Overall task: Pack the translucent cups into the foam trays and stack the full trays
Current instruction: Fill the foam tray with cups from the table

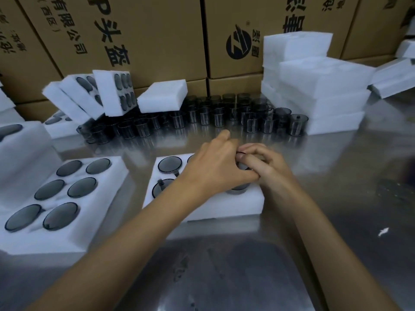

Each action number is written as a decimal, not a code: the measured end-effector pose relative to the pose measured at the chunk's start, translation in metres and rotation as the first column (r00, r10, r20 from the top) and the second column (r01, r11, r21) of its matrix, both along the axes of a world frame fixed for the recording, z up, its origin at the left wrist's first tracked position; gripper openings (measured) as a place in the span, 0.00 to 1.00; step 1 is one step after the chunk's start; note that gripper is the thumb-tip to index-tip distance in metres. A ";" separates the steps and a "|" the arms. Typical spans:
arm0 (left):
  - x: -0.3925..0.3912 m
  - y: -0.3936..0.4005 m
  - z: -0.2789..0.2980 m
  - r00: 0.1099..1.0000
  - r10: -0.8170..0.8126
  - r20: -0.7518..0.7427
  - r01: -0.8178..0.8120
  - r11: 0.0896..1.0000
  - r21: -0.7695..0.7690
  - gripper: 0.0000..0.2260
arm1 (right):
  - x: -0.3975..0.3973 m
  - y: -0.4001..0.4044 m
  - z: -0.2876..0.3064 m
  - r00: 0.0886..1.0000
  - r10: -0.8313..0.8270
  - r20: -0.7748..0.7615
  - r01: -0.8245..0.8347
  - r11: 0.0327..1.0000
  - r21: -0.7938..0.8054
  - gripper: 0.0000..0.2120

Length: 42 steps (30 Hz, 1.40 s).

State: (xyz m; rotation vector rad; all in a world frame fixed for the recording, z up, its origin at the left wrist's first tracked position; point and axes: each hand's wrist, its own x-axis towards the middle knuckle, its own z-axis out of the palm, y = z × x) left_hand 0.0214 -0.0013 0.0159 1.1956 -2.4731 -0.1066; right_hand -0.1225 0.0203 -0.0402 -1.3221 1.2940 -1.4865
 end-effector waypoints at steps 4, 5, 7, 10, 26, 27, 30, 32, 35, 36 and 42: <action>0.009 0.000 0.006 0.999 -0.032 0.037 0.028 0.995 0.097 0.23 | 0.001 0.004 0.001 0.998 0.003 0.063 -0.004 1.000 0.019 0.07; 0.014 0.000 0.008 0.998 -0.046 0.043 0.039 0.990 0.135 0.23 | 0.002 0.004 0.002 0.999 -0.005 0.043 0.004 1.000 0.013 0.08; 0.023 -0.003 0.011 0.996 -0.071 0.059 0.059 0.981 0.182 0.25 | 0.006 0.004 0.002 1.000 -0.002 0.012 0.002 1.000 -0.003 0.11; 0.032 -0.004 0.011 0.994 -0.094 0.053 0.082 0.976 0.200 0.28 | 0.008 0.002 0.000 1.000 0.007 -0.030 -0.007 1.000 0.001 0.11; 0.040 -0.006 -0.020 0.956 -0.131 -0.263 0.207 0.935 0.287 0.25 | -0.015 0.002 -0.007 0.970 0.155 -0.186 -0.130 0.981 0.141 0.08; 0.041 -0.007 -0.021 0.952 -0.135 -0.274 0.220 0.924 0.312 0.25 | -0.016 0.001 -0.008 0.965 0.161 -0.206 -0.133 0.981 0.143 0.08; 0.045 -0.008 -0.023 0.947 -0.151 -0.285 0.246 0.908 0.338 0.25 | -0.017 -0.001 -0.009 0.955 0.171 -0.241 -0.138 0.980 0.146 0.09; 0.046 -0.009 -0.023 0.945 -0.157 -0.286 0.253 0.906 0.340 0.25 | -0.017 -0.002 -0.010 0.953 0.175 -0.246 -0.142 0.979 0.147 0.09; 0.046 -0.009 -0.024 0.947 -0.161 -0.277 0.254 0.904 0.343 0.25 | -0.017 -0.002 -0.011 0.945 0.182 -0.272 -0.140 0.976 0.165 0.16; 0.046 -0.009 -0.024 0.950 -0.159 -0.268 0.249 0.906 0.343 0.25 | -0.017 -0.002 -0.011 0.942 0.191 -0.277 -0.144 0.973 0.180 0.21; 0.046 -0.006 -0.026 0.981 -0.134 -0.140 0.173 0.931 0.320 0.24 | -0.018 -0.003 -0.012 0.948 0.262 -0.181 -0.209 0.941 0.265 0.36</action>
